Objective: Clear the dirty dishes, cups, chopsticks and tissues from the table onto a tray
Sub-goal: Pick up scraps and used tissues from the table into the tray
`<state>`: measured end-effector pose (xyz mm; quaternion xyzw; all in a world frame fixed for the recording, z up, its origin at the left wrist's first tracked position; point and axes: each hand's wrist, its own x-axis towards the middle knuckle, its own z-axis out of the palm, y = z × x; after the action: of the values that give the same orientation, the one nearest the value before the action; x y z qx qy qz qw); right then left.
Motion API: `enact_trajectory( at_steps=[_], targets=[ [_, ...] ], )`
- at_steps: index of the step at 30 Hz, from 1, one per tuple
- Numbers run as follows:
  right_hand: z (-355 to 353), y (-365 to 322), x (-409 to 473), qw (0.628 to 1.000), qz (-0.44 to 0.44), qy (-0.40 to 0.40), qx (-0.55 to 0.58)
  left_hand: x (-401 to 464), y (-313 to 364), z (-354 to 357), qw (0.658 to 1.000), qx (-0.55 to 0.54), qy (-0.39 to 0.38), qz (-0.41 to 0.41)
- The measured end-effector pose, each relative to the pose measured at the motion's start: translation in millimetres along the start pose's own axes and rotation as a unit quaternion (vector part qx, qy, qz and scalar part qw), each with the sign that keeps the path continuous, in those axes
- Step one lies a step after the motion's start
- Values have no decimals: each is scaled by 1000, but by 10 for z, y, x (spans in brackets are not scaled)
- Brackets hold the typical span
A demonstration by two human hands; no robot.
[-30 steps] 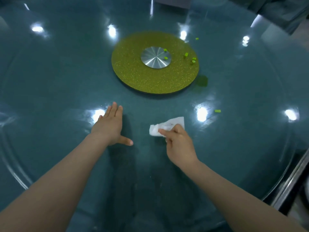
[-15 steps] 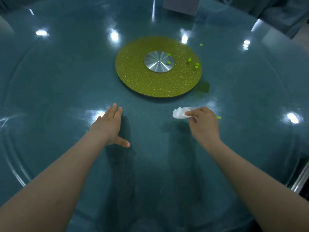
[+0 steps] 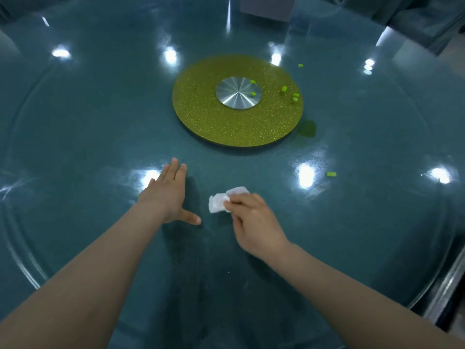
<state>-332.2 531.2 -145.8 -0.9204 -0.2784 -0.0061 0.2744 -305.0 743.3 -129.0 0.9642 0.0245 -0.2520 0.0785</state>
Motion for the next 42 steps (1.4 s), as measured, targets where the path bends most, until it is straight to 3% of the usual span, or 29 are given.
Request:
enact_trajectory(
  at_steps=[6,10,18,24,31,38,42],
  targets=[
    [-118,-9,-424,996,-63,-53,46,-11,30,-12,1000,-9,-8,-1],
    [-303,149,-565,996,-54,-57,52,-13,48,-7,1000,-15,-9,-2],
    [-728,980,-186,981,186,43,-35,5,11,10,1000,-11,-6,3],
    [-620,947,-223,972,226,58,-11,31,-78,-41,1000,-19,-18,10],
    [-588,730,-241,978,207,0,-19,-34,-204,-137,997,-77,-4,24],
    [-440,518,-205,986,167,-22,-16,-250,258,19,974,-177,69,124],
    [-448,416,-124,986,127,-106,-7,-267,474,143,971,-199,73,111]
  ],
)
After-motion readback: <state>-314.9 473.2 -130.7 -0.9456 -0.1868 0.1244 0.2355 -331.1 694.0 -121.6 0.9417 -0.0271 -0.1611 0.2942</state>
